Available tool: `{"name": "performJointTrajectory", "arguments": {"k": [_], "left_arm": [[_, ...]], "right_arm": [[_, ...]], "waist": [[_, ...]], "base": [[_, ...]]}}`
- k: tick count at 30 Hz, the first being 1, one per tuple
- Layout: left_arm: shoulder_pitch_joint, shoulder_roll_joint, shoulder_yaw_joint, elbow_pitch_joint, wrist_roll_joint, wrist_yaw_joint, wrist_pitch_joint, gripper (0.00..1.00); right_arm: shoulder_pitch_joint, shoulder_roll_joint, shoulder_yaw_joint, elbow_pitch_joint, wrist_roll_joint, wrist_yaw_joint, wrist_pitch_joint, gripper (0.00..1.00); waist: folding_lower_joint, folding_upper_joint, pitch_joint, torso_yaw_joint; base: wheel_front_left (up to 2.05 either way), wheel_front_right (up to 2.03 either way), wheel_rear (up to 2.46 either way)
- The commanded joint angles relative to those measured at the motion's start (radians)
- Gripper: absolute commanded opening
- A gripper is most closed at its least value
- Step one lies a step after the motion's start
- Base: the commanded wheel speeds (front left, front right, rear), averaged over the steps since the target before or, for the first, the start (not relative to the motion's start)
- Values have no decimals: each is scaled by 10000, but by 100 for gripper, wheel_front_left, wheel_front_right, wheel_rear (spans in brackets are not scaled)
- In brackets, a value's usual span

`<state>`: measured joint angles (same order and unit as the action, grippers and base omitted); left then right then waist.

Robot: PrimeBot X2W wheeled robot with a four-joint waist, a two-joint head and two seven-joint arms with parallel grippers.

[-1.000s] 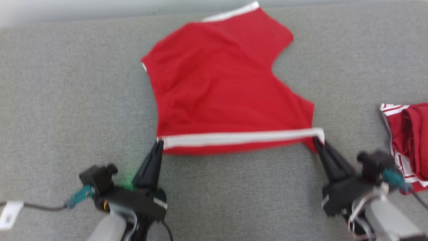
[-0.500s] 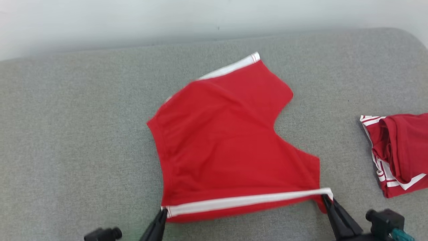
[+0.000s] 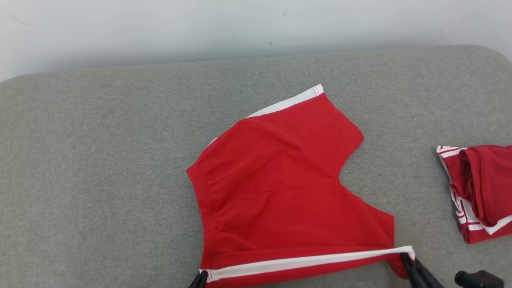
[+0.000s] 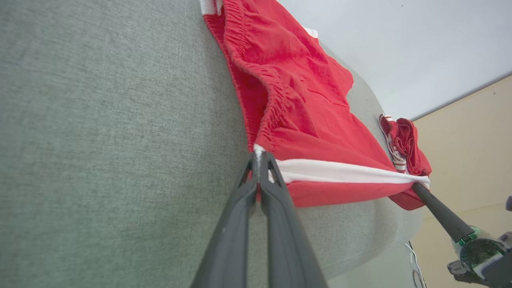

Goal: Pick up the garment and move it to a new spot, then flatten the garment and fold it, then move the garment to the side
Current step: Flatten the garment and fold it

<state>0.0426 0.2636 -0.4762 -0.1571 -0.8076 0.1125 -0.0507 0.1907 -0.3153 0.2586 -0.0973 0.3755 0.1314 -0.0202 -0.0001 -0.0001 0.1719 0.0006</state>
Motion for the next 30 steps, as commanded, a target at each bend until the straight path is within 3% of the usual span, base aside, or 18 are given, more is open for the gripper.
{"name": "performJointTrajectory", "arguments": {"k": [1, 8, 15, 23, 30], "left_arm": [[99, 123, 62, -73, 124, 64, 4, 0], [-870, 155, 16, -324, 236, -136, 262, 0], [-2604, -219, 91, 72, 176, -426, 520, 0], [-4535, -1099, 347, 1327, 145, -430, 145, 0], [-5740, -1618, 391, 2373, 110, -643, -341, 0]], "right_arm": [[-57, -101, -217, -92, -88, -14, 3, 0], [-1563, -351, -579, -350, -264, -16, 78, 0], [-4010, -1032, -278, 528, 58, -16, 92, 0], [-7091, -1835, 900, 2439, 805, -16, -44, 0], [-9501, -2425, 2706, 4383, 1536, -16, -241, 0]], "waist": [[1, 1, -8, 85], [1, 1, 252, 335], [1, 1, 1013, 666], [1, 1, 2079, 1191], [1, 1, 2722, 1669]], "base": [[0, 0, 0], [0, 0, 0], [0, 0, 0], [0, 0, 0], [0, 0, 0]]}}
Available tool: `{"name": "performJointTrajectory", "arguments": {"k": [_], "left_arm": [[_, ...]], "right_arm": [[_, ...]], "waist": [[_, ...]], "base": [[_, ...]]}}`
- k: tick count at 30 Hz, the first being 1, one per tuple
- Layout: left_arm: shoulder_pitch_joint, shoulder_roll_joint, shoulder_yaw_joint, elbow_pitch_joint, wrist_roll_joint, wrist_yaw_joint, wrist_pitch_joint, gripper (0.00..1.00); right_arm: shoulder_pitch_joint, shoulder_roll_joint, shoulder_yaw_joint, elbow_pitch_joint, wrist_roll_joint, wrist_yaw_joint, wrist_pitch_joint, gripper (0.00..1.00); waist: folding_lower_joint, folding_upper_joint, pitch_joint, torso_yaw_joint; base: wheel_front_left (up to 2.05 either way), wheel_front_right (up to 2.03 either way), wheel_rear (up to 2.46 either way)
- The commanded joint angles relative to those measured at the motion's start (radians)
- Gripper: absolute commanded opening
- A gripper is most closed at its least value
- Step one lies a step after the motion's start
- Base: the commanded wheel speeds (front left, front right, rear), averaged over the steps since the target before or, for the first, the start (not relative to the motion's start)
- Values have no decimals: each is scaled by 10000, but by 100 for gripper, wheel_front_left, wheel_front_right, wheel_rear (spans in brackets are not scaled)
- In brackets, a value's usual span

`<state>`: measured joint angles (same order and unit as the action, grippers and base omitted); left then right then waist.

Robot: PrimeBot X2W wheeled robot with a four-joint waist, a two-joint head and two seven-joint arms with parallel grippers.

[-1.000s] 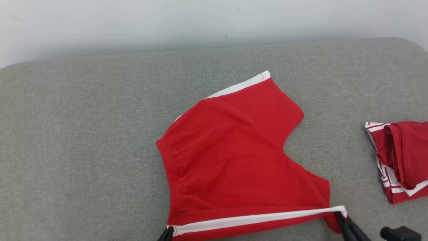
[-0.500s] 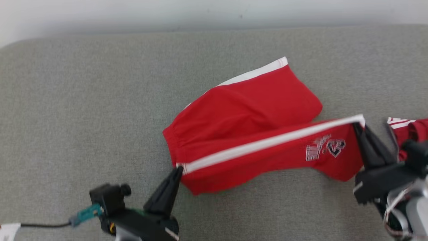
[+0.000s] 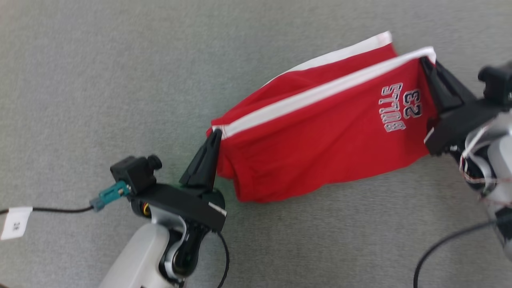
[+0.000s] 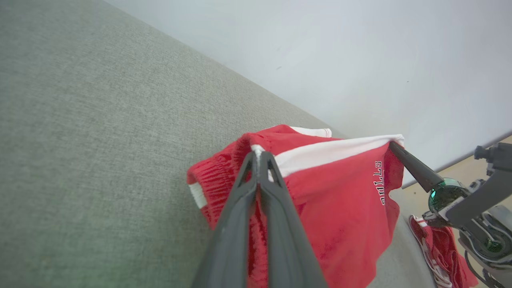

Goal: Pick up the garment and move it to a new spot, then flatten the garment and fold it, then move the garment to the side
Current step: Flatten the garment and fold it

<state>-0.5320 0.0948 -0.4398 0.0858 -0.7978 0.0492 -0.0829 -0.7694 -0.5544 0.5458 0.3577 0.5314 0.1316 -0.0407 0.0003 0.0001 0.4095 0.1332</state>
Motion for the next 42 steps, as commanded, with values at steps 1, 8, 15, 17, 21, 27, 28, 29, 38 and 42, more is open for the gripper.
{"name": "performJointTrajectory", "arguments": {"k": [1, 8, 15, 17, 21, 27, 28, 29, 38, 42], "left_arm": [[-130, 28, 15, 93, 9, -18, -88, 0], [-1088, -225, -51, 977, -50, -125, -539, 0], [-1742, -337, -264, 1995, -235, -265, -909, 0], [-1824, -343, -333, 2227, -262, -279, -1032, 0], [-1844, -366, -397, 2488, -167, -301, -1278, 35], [-1388, -191, -363, 2339, 335, 119, -1580, 100], [-1275, -145, -300, 2234, 448, 231, -1612, 100], [-1141, -48, -266, 2140, 600, 364, -1671, 100], [67, 635, 211, 724, 2436, 1752, -1813, 100], [594, 762, 416, -124, 3356, 2186, -1820, 100]], "right_arm": [[-184, -128, 89, 153, 35, -18, -49, 0], [-1959, -344, 1664, 1780, 881, -18, -317, 0], [-3094, -285, 2981, 3072, 1678, -18, -648, 0], [-3228, -218, 3329, 3324, 1907, -18, -775, 0], [-3349, -130, 3852, 3626, 2284, -16, -1175, 100], [-2966, -104, 4296, 3525, 2585, -16, -1888, 100], [-2867, -65, 4267, 3465, 2613, -16, -1996, 100], [-2713, -49, 4225, 3410, 2635, -16, -2080, 100], [-1198, 60, 2346, 2357, 2045, -16, -2238, 100], [58, 251, 808, 1524, 1219, -15, -2238, 100]], "waist": [[-3, -1, 400, 398], [-3, -1, 870, 681], [-3, -1, 1070, 747], [-3, -1, 1047, 731], [-3, -1, 891, 613], [-3, -1, 514, 298], [-3, -1, 423, 226], [-3, -1, 338, 164], [-3, -1, -380, -287], [-3, -1, -718, -374]], "base": [[0, 0, 0], [0, 0, 0], [0, 0, 0], [0, 0, 0], [0, 0, 0], [0, 0, 0], [0, 0, 0], [0, 0, 0], [0, 0, 0], [0, 0, 0]]}}
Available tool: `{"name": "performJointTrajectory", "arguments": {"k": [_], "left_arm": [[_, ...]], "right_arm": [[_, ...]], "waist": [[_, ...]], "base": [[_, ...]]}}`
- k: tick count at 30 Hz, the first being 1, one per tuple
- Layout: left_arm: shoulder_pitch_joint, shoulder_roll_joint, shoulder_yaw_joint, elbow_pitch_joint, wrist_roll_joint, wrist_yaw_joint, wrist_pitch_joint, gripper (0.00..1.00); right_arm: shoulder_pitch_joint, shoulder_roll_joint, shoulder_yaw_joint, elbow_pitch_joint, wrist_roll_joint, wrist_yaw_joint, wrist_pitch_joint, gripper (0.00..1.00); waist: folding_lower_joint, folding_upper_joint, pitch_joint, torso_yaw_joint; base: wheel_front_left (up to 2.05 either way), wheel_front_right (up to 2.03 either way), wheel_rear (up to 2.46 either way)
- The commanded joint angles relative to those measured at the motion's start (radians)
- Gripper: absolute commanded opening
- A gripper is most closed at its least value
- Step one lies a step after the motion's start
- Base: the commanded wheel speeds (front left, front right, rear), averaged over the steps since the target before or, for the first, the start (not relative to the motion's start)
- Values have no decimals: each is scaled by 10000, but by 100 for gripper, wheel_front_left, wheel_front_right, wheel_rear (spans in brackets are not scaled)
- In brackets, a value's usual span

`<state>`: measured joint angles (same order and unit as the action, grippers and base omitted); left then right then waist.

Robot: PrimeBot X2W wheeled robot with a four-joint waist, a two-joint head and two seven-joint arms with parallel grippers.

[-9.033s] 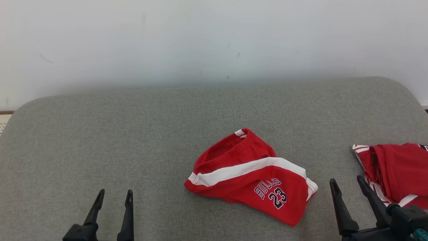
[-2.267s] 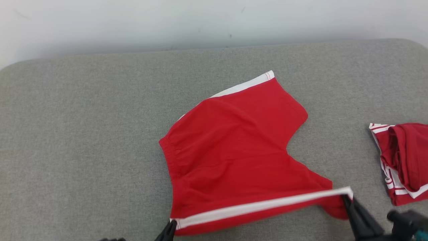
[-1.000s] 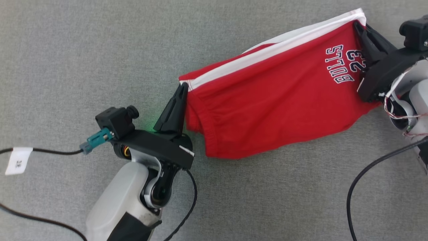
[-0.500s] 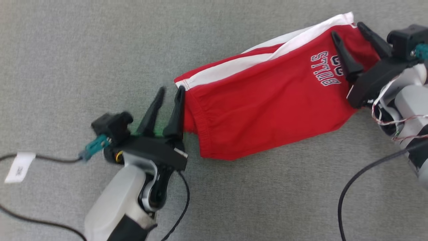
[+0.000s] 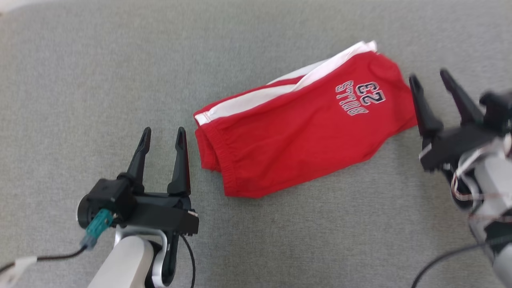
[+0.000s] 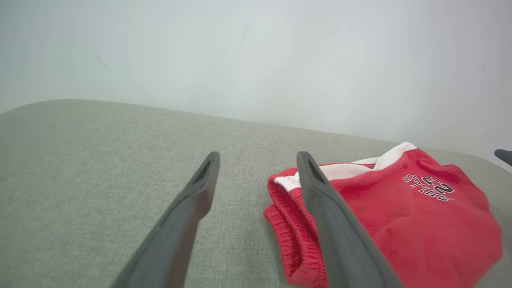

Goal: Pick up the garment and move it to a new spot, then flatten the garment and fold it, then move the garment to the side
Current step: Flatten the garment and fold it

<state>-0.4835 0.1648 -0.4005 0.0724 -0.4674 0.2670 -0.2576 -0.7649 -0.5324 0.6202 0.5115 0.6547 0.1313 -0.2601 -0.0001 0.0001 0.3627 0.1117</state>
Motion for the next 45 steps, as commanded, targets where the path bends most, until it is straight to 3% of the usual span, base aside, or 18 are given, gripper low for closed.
{"name": "performJointTrajectory", "arguments": {"k": [1, 9, 17, 28, 37, 45], "left_arm": [[246, 97, 87, -150, 207, 62, -74, 100], [1046, 0, 730, -711, 1142, -144, -76, 100], [1635, 4, 1325, -194, 1847, -431, -77, 100], [1724, -406, 1536, 11, 2301, -787, -78, 100], [1407, -692, 1522, 51, 2500, -988, -78, 100], [1036, -986, 1274, 43, 2554, -1143, -79, 100]], "right_arm": [[344, 100, -246, -193, -228, -11, -45, 100], [2558, 886, -2131, -1703, -1643, -11, -46, 100], [4033, 1506, -2880, -2563, -2377, -11, 135, 100], [4463, 1653, -3556, -3265, -2773, -11, 813, 100], [3427, 1269, -3347, -2452, -2369, -11, 1080, 100], [1908, 936, -2538, -267, -1791, -11, 1027, 100]], "waist": [[1, -1, -332, -179], [1, -1, -980, -338], [1, -1, -1456, -553], [1, -1, -1435, -262], [1, -1, -1136, 220], [1, -1, -438, 827]], "base": [[0, 0, 0], [0, 0, 0], [0, 0, 0], [0, 0, 0], [0, 0, 0], [0, 0, 0]]}}
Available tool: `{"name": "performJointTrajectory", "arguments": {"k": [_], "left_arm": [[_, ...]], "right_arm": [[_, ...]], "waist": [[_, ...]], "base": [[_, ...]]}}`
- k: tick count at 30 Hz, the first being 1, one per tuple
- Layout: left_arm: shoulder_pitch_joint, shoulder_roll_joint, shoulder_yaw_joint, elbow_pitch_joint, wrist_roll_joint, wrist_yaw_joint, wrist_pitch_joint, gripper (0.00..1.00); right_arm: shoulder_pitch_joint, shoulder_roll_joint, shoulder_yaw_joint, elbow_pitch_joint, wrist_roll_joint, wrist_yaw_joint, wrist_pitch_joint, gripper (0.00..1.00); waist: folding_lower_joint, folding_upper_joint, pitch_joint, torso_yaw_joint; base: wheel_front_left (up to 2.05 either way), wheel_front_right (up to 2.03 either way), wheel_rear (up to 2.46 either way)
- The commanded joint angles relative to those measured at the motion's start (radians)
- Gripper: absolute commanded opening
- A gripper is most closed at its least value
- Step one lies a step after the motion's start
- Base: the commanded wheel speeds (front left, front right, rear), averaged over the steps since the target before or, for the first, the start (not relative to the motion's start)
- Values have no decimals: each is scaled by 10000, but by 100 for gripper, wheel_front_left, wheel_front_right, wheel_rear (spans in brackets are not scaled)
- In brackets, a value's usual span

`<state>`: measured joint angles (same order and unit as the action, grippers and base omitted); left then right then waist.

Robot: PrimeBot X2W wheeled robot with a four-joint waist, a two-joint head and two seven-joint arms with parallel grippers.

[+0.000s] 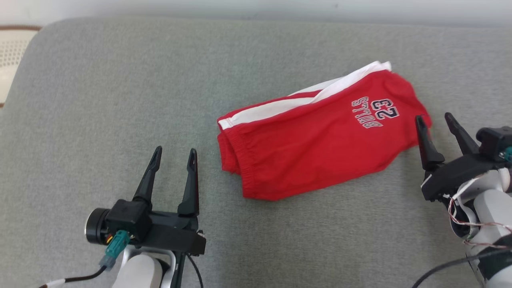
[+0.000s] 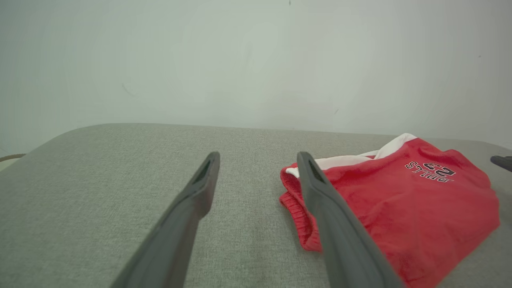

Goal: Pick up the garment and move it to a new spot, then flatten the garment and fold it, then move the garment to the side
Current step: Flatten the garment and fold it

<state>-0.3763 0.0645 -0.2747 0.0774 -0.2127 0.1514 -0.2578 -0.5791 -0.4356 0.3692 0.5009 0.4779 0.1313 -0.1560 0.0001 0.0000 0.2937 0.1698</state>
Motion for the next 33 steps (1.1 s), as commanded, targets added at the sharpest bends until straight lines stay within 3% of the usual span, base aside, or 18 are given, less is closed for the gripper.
{"name": "performJointTrajectory", "arguments": {"k": [1, 12, 13, 14, 15, 16, 24, 33], "left_arm": [[-63, -4, -16, 1, -1, 0, -77, 100], [-308, -117, -181, 2, 80, 39, -77, 100], [-326, -119, -170, 8, 87, 41, -77, 100], [-343, -120, -148, 18, 94, 40, -77, 100], [-357, -120, -125, 27, 102, 34, -77, 100], [-355, -121, -105, 43, 109, 30, -77, 100], [-165, -124, 56, 146, 175, 19, -77, 100], [273, -57, 359, 285, 327, -137, -77, 100]], "right_arm": [[-107, -49, 55, 99, 69, -11, -62, 100], [-1032, 27, 1205, 2202, 1012, -9, -351, 100], [-1076, 36, 1339, 2275, 1124, -9, -371, 91], [-1099, 61, 1457, 2332, 1236, -9, -375, 47], [-1142, 74, 1575, 2363, 1363, -8, -401, 16], [-1155, 98, 1689, 2367, 1494, -8, -413, 0], [-679, 41, 2065, 1731, 2142, -6, -897, 0], [1606, 174, 908, -87, 1750, -8, -1083, 0]], "waist": [[-1, 0, 323, 301], [-1, 0, 732, 444], [-1, 0, 737, 422], [-1, 0, 738, 393], [-1, 0, 739, 363], [-1, 0, 735, 331], [-1, 0, 475, -24], [-1, 0, -139, -561]], "base": [[0, 0, 0], [0, 0, 0], [0, 0, 0], [0, 0, 0], [0, 0, 0], [0, 0, 0], [0, 0, 0], [0, 0, 0]]}}
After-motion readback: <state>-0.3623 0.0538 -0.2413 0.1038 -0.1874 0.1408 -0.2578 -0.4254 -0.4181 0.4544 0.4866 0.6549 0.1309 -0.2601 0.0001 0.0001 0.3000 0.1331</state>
